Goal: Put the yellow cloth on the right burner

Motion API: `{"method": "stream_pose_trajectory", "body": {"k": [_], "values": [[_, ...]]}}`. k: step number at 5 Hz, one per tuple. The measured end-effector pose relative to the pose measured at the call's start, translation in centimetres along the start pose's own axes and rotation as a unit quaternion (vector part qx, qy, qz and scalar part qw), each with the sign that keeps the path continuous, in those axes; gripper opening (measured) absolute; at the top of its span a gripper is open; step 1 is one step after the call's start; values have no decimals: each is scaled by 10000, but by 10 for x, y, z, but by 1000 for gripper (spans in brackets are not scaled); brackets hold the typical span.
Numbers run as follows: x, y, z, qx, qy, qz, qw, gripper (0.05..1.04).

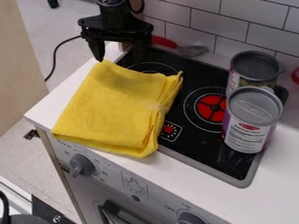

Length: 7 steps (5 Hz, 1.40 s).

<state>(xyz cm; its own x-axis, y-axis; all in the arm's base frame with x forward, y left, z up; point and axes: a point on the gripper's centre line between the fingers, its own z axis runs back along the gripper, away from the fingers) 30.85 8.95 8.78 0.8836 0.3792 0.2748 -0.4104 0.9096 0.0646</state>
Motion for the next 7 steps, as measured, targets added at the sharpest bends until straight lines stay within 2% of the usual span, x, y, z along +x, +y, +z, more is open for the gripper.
{"method": "stream_pose_trajectory", "body": {"k": [1, 2, 3, 4, 5, 6, 7], "values": [[-7, -2, -8, -19, 186, -55, 9998, 998], [-24, -10, -7, -315, 553, -705, 9955, 998], [-34, -7, 13, -548, 688, -975, 9913, 953], [-47, -5, 18, -557, 842, -976, 9901, 682], [-55, -11, 14, -369, 947, -1259, 9868, 383], [-54, -14, 2, -419, 669, -1370, 9874, 162], [-54, -17, -14, -452, 763, -1394, 9863, 55]]}}
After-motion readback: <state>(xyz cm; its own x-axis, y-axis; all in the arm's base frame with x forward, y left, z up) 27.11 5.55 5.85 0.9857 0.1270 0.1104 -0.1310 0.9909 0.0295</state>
